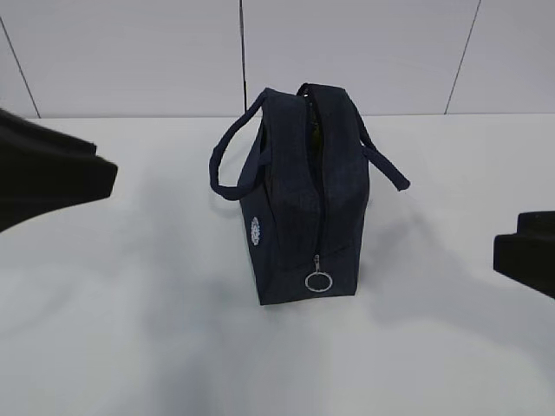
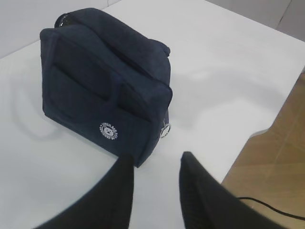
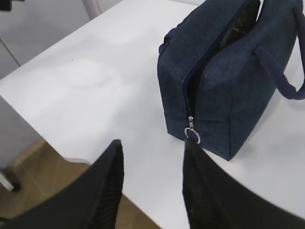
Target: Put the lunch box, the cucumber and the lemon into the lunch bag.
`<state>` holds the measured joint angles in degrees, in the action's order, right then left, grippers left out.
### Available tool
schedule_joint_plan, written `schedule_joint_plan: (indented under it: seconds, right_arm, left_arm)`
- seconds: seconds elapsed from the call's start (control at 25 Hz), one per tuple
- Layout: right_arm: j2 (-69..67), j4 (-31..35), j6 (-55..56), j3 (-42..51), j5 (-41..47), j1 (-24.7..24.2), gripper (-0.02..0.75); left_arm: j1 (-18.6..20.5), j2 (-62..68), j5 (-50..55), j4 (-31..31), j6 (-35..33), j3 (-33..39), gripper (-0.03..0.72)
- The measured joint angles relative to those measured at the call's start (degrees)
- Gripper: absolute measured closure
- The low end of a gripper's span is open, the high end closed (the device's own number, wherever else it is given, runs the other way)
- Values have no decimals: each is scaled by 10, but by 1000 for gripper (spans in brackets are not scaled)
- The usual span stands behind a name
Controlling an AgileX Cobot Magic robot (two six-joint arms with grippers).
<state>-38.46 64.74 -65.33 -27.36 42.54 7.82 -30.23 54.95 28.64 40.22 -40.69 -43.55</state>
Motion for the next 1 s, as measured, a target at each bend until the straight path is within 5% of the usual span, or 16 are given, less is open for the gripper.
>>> schedule_joint_plan:
  seconds: [0.48,0.72,1.0]
  right_arm:
    - [-172,66,-99,-1,-18,0,371]
    - [-336,100,-179,-32,40,0,236]
    - [-475,126,-226,-107,147,0,220]
  left_arm:
    - [0,-44,-19,17,0,78,463]
    - [0,-44,-21,30,0,78,463]
    - [0,-44,-23,37,0,78,463]
